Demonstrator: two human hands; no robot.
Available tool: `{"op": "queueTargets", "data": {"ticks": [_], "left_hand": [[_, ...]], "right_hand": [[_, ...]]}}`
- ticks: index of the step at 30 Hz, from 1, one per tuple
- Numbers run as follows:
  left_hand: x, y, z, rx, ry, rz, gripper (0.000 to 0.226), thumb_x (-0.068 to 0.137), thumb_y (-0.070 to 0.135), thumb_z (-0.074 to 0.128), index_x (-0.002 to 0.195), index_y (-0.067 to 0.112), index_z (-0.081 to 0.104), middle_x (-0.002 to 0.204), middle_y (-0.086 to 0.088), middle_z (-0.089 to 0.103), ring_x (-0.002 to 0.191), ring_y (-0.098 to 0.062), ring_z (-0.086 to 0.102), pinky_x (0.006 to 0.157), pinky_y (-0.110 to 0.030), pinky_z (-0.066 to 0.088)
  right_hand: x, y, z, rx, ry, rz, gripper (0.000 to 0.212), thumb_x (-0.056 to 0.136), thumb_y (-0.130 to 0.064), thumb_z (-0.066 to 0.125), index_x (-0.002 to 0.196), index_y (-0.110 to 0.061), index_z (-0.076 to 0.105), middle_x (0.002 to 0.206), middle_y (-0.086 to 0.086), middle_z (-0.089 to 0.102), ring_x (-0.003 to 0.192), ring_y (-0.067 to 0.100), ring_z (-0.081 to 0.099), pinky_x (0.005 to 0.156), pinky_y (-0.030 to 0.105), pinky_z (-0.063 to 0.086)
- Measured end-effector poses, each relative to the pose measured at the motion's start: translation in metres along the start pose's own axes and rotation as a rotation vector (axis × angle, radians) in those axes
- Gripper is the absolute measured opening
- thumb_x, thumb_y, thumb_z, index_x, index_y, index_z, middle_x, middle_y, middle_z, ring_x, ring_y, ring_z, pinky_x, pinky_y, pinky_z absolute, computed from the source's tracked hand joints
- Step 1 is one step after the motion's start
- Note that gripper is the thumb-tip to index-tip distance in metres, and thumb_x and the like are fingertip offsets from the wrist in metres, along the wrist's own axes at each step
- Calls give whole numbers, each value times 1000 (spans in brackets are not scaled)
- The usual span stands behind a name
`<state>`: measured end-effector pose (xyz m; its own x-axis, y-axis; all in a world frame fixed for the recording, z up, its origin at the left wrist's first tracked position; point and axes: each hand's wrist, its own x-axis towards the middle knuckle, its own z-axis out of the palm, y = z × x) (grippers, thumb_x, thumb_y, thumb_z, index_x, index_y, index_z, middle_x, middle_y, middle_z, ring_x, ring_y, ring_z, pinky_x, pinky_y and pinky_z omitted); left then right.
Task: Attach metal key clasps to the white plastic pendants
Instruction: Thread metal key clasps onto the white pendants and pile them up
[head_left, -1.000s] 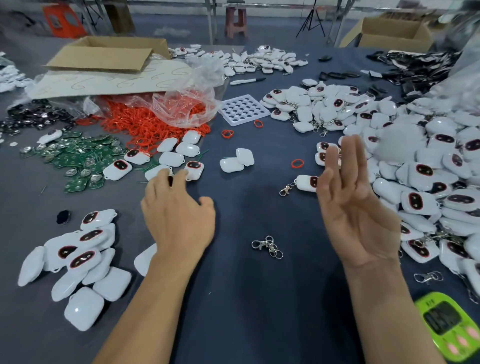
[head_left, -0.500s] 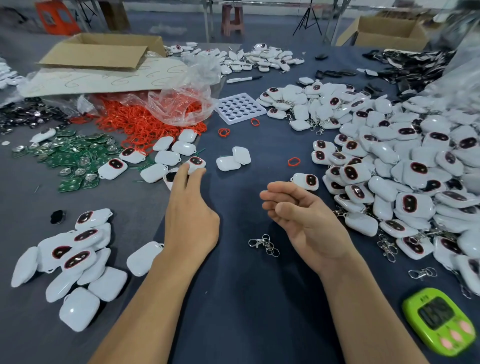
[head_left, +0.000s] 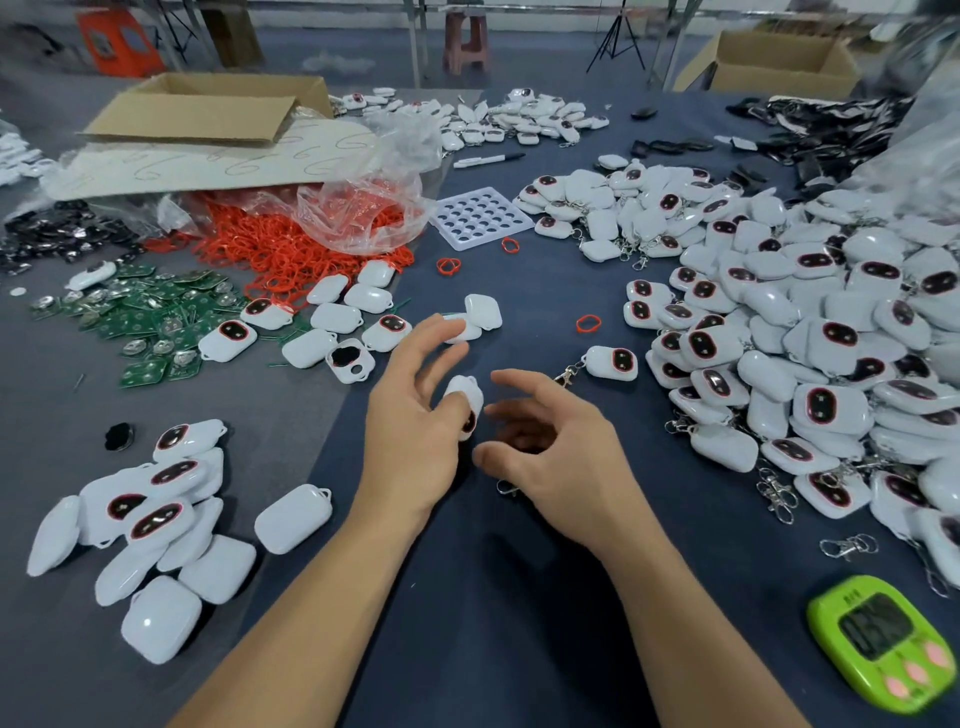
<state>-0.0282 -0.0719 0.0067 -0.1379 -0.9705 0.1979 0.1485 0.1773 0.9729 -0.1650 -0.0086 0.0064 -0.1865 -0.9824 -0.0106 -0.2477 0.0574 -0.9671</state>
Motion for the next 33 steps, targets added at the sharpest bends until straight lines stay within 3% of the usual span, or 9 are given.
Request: {"op": "queueTargets", "data": {"ticks": [3,8,13,17,22,24,27,31,33], "left_hand": [[-3,-2,4,-51,-32,2,62,81,-15,53,123,28,67,149,15,53,130,-8,59,103,-38,51],[-10,-2,7,-58,-100,12,58,87,-17,59,124,27,67,141,20,59,128,-12,62,93,-24,55],[-10,-4,7,14,-81,-5,69,80,-23,63,119,33,70,146,16,53,126,-7,62,86,-24,57],[-13,0,10,-10,-109,-27,50,80,1,70,112,40,73,137,12,63,124,-7,63,92,-25,56],[-8,0,1,222,-29,-67,59,70,-5,51,100,40,74,100,15,74,85,-5,69,72,-25,54],[-8,4,-2,458,-117,-84,58,71,-9,50,87,40,75,80,15,72,68,-3,61,65,-18,47],[-15,12,-1,775,-466,-53,34,67,16,62,84,43,74,79,15,65,72,-7,59,64,-24,48],[-18,17,-1,862,-639,31,28,75,23,76,90,46,71,88,16,61,82,-8,58,72,-26,51],[-17,16,-2,844,-645,17,24,76,23,80,86,44,73,91,16,62,84,-8,59,74,-28,51]], "right_hand": [[-2,0,4,5,17,-23,53,71,-33,89,117,-45,67,96,-16,78,77,4,70,69,16,54],[-3,-2,6,-80,72,-46,54,66,-50,81,116,-49,61,88,-18,76,76,7,67,68,16,53],[-6,3,11,-112,115,-91,49,73,-32,86,117,-42,67,97,-25,74,90,-1,71,78,10,52],[-4,0,8,-82,166,-117,43,72,-28,85,110,-42,70,88,-16,73,79,6,70,70,14,54],[7,-5,-12,506,351,77,42,73,-14,79,114,-22,74,88,-5,74,79,12,70,73,21,57],[9,-6,-25,821,299,148,40,78,-6,75,117,-12,70,97,6,70,84,17,72,76,24,59],[7,-4,-36,1035,228,199,45,76,-1,66,121,-10,67,109,11,70,93,23,73,79,29,62],[8,-1,-38,1027,206,194,42,92,5,50,129,-9,64,117,13,67,94,24,66,75,29,58],[8,-1,-37,945,197,194,42,85,-2,57,125,-9,67,112,11,69,85,19,65,70,27,53]]}}
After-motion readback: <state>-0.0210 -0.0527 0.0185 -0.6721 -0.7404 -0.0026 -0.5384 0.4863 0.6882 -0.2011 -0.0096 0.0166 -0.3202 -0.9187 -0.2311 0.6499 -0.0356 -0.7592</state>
